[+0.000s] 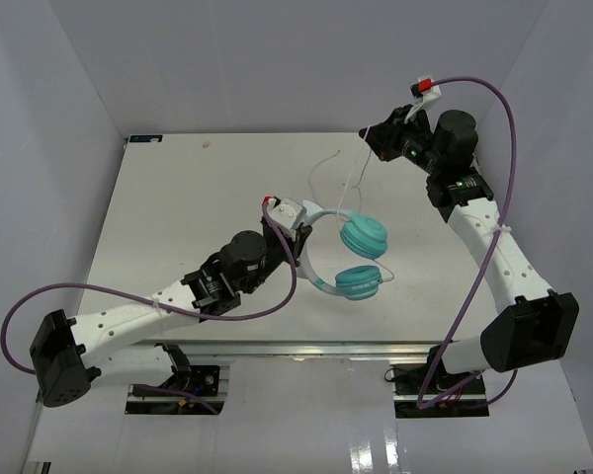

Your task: Wrap the headphones

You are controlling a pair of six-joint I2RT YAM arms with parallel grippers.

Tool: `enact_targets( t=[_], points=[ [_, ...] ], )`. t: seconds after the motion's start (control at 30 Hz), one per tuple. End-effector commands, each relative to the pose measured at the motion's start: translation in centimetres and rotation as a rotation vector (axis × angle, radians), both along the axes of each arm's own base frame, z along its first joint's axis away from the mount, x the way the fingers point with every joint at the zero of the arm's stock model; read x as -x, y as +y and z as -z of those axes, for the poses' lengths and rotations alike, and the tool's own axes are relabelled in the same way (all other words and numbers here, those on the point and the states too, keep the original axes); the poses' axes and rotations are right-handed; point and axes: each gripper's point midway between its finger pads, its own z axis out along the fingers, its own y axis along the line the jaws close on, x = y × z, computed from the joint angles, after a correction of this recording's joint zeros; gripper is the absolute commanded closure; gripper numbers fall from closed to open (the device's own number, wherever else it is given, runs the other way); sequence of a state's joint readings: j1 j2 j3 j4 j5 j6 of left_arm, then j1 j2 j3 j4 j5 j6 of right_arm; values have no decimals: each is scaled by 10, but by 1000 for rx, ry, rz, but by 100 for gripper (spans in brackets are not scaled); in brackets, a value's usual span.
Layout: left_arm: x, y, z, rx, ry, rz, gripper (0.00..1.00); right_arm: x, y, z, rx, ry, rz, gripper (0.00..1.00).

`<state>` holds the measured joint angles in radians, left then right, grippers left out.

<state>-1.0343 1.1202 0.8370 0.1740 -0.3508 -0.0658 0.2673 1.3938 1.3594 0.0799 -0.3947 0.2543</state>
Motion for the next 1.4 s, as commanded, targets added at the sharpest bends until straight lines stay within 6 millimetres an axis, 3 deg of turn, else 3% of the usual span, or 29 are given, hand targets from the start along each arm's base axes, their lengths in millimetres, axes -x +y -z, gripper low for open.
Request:
enact_targets(
  t=[0.0, 0.5, 0.67, 0.93, 1.1, 1.37],
  points=[
    [5, 1, -14, 72, 6, 16, 100, 12, -5, -55, -69, -126, -16, 92],
    [2, 7, 7, 45, 62, 6, 100, 14, -13, -67, -103, -121, -24, 92],
    [-4, 15, 5, 75, 82, -26, 100, 13, -17, -56, -95, -103, -17, 92],
    [-12, 26, -21, 122, 97, -94, 100, 17, -20, -36, -71, -79, -14, 92],
    [-10, 20, -34, 140, 93, -61, 100, 14, -21, -26, -57, -71, -10, 92],
    [-5, 18, -84, 225, 75, -32, 100, -1, -28, 34, 16, -25, 41, 92]
  ],
)
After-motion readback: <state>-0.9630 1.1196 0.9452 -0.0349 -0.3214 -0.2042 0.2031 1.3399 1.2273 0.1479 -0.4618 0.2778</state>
